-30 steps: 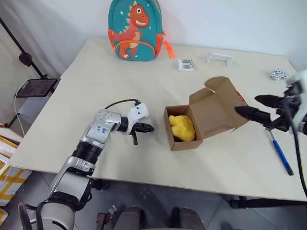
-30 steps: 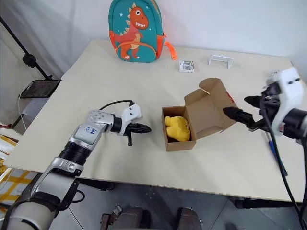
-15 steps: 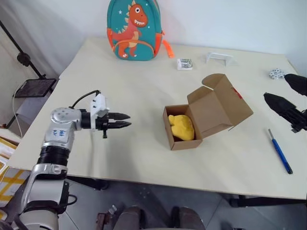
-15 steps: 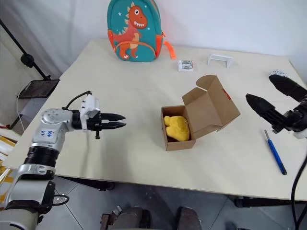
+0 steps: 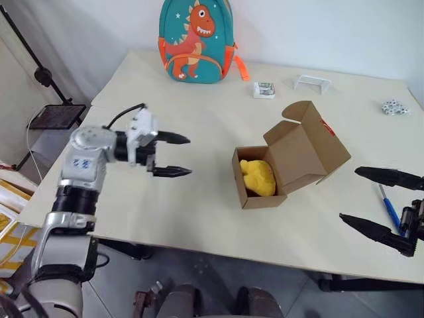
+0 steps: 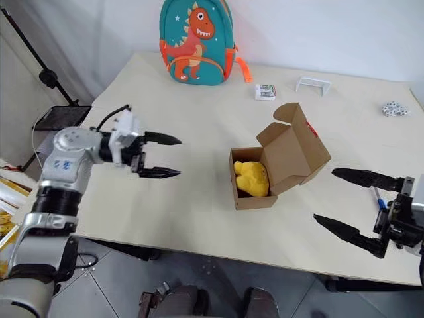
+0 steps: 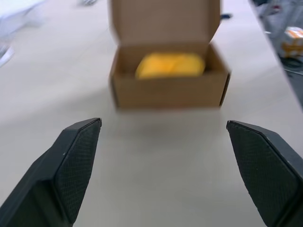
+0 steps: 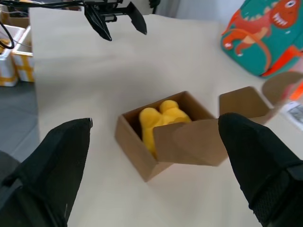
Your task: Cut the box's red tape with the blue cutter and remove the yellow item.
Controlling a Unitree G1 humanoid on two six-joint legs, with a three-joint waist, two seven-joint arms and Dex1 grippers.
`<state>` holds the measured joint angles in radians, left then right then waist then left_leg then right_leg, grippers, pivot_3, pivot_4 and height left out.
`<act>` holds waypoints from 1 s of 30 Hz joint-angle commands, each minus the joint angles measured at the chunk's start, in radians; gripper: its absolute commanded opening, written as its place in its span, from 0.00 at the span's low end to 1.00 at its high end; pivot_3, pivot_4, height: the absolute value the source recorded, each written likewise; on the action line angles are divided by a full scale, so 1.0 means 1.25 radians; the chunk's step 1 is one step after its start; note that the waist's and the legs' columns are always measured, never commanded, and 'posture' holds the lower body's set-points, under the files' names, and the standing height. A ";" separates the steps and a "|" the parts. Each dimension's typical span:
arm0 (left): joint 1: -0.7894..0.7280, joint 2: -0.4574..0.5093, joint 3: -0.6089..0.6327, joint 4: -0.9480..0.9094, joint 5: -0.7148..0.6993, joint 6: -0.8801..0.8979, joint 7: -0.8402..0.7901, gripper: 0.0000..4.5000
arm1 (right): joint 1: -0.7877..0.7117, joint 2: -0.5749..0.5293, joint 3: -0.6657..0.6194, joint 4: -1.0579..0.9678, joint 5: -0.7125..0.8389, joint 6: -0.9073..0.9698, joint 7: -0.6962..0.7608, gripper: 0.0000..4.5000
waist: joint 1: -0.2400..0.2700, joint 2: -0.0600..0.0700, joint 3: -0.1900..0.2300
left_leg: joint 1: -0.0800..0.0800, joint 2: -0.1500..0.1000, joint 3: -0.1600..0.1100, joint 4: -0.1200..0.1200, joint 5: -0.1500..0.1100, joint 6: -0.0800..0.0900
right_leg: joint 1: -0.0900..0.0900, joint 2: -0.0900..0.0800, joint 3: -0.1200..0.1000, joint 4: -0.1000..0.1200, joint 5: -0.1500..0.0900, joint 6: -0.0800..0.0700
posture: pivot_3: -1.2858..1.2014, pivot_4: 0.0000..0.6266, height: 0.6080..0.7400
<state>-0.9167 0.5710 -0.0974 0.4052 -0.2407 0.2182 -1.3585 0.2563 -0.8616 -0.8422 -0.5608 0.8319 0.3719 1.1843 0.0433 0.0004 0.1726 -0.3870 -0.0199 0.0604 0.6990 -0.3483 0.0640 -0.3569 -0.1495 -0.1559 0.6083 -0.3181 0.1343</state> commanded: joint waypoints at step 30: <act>-0.268 -0.410 -0.315 0.339 0.367 -0.123 0.246 0.74 | -0.035 -0.046 0.001 -0.187 0.130 0.036 -0.186 1.00 | 0.007 0.000 0.000 | -0.001 0.000 0.002 0.000 0.000 0.001 | -0.001 0.000 0.000 -0.003 0.000 0.000 | 0.52 0.24 1.00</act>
<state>-1.2489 0.0688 -0.4972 0.8391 0.2124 0.0729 -1.0497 0.2215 -0.9045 -0.8319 -0.7792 0.9755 0.4173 0.9669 0.0523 0.0000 0.1729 -0.3885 -0.0196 0.0634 0.6984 -0.3479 0.0647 -0.3580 -0.1500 -0.1564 0.6044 -0.3183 0.1347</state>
